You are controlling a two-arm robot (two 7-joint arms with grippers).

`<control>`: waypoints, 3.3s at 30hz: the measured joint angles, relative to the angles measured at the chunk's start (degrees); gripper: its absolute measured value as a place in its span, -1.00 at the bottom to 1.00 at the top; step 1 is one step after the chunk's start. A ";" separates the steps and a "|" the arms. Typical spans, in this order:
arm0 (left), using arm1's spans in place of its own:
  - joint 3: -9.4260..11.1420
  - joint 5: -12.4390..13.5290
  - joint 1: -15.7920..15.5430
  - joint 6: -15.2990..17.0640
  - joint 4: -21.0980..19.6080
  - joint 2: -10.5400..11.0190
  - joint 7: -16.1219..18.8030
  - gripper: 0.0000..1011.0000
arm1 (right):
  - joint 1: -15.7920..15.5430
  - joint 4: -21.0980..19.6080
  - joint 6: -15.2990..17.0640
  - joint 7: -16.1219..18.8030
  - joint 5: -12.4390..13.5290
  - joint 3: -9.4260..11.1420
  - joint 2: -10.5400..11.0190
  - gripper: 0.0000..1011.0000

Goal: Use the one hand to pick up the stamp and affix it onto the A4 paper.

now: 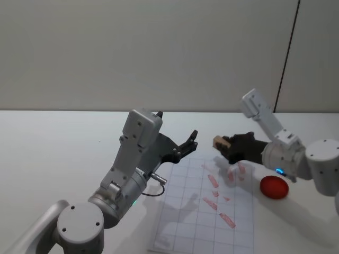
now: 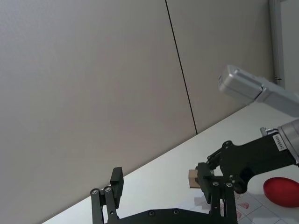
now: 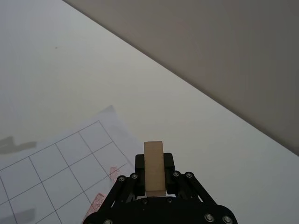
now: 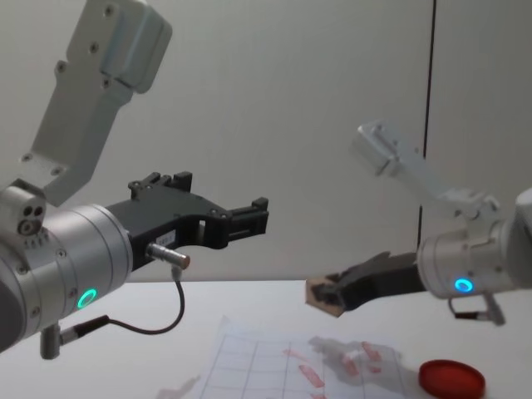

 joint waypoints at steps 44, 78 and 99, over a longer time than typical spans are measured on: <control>0.00 0.00 0.00 0.00 0.00 0.00 0.00 0.98 | -8.95 -14.60 7.91 -8.55 11.97 1.73 3.22 -0.57; 0.00 0.00 0.00 0.00 0.00 0.00 0.00 0.98 | -1.34 -5.51 13.76 -0.60 5.83 0.76 0.50 -0.57; 0.00 0.00 0.00 0.00 0.00 0.00 0.00 0.98 | 0.71 0.14 9.33 1.03 2.03 -1.57 -1.05 -0.57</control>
